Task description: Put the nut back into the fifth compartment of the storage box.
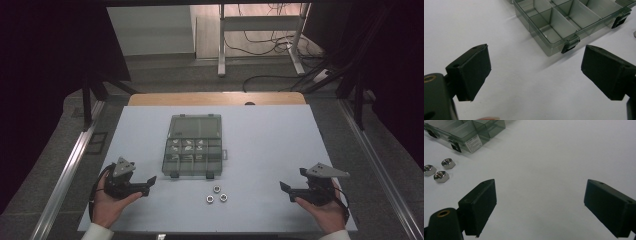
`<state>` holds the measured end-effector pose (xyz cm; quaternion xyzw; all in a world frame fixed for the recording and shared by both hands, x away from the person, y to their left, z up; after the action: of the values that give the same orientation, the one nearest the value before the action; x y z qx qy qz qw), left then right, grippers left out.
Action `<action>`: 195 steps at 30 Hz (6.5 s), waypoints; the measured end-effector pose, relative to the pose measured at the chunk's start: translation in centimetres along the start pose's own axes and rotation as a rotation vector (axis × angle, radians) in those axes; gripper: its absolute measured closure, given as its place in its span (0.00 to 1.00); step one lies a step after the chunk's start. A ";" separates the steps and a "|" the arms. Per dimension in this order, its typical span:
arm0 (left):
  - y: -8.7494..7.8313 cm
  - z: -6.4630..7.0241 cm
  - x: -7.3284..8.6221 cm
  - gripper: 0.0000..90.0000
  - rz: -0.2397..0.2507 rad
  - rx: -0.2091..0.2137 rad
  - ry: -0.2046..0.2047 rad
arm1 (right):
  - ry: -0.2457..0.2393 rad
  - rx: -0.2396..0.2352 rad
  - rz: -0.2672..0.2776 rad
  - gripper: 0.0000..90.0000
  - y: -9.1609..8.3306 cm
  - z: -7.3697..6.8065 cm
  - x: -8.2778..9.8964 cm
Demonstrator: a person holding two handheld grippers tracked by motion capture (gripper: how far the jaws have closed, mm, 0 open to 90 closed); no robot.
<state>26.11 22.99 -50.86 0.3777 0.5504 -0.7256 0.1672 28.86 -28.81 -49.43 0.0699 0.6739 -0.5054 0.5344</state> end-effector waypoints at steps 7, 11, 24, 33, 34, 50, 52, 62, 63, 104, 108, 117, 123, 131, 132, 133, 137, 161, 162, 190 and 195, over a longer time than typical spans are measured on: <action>0.0 -0.1 0.1 0.10 -0.009 0.016 -0.016 | 0.008 -0.002 -0.004 0.13 0.4 0.5 0.0; 0.0 0.0 0.2 0.10 -0.014 0.016 -0.013 | 0.004 -0.016 -0.010 0.13 1.0 0.6 0.0; -0.6 0.9 -0.4 0.11 -0.014 0.050 0.033 | -0.027 -0.031 -0.036 0.15 1.5 0.5 0.0; -1.5 2.5 -1.5 0.12 -0.037 0.140 0.057 | -0.030 -0.030 -0.025 0.15 1.4 0.4 -0.2; -1.4 2.9 -1.7 0.12 -0.047 0.154 0.069 | -0.032 -0.030 -0.026 0.15 1.5 0.4 -0.3; 0.4 8.1 -4.0 0.13 -0.121 0.276 0.216 | -0.044 -0.029 -0.030 0.14 1.3 -0.1 -0.3; 0.7 8.5 -4.2 0.13 -0.129 0.289 0.233 | -0.042 -0.028 -0.030 0.15 1.1 -0.1 -0.2; 2.9 10.8 -4.9 0.14 -0.194 0.335 0.313 | -0.027 -0.014 -0.034 0.15 0.5 0.2 0.4; 3.1 11.0 -4.9 0.14 -0.201 0.334 0.318 | -0.028 -0.015 -0.035 0.15 0.5 0.2 0.5; 9.6 17.0 -2.6 0.52 -0.527 0.371 0.550 | -0.070 -0.038 -0.057 0.15 2.1 -0.2 -0.2; 9.6 17.0 -2.7 0.65 -0.533 0.362 0.545 | -0.072 -0.037 -0.059 0.14 2.1 -0.2 -0.2; 9.5 17.0 -2.8 0.78 -0.534 0.351 0.558 | -0.075 -0.035 -0.062 0.15 2.2 -0.2 -0.2; 8.4 16.0 -3.5 0.78 -0.512 0.368 0.537 | -0.071 -0.033 -0.063 0.15 2.1 -0.2 -0.1; 5.7 12.4 -6.6 0.78 -0.425 0.349 0.439 | -0.074 -0.035 -0.066 0.15 2.2 -0.2 -0.1; 5.4 11.6 -7.1 0.78 -0.412 0.344 0.422 | -0.074 -0.034 -0.067 0.15 2.2 -0.3 -0.1; 5.3 11.3 -7.2 0.78 -0.406 0.342 0.413 | -0.074 -0.034 -0.067 0.15 2.3 -0.3 -0.1; 4.5 8.9 -8.5 0.78 -0.369 0.313 0.333 | -0.074 -0.033 -0.068 0.15 2.3 -0.3 -0.1; 6.1 2.8 -8.7 0.78 -0.409 0.190 0.228 | -0.076 -0.030 -0.072 0.15 2.4 -0.2 0.0; 6.2 2.8 -8.7 0.78 -0.411 0.187 0.230 | -0.076 -0.029 -0.073 0.15 2.4 -0.2 0.0; 6.2 11.4 -6.2 0.24 -0.361 0.322 0.348 | -0.078 -0.031 -0.077 0.15 2.5 -0.3 0.0; 7.6 13.6 -5.5 0.25 -0.407 0.333 0.406 | -0.079 -0.030 -0.076 0.15 2.4 -0.3 0.0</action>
<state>29.82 6.91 -50.47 0.4192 0.5105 -0.7339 -0.1584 30.18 -27.39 -50.92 0.0161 0.6620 -0.5176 0.5418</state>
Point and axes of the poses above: each handheld gripper's, and its own axes: y roughly forward along the jaws, x roughly out of its underside, z roughly to its right, the point moved 3 cm from there along y, roughly forward along the jaws, and after that the axes turned 8 degrees about -y, right-handed, at the moved point
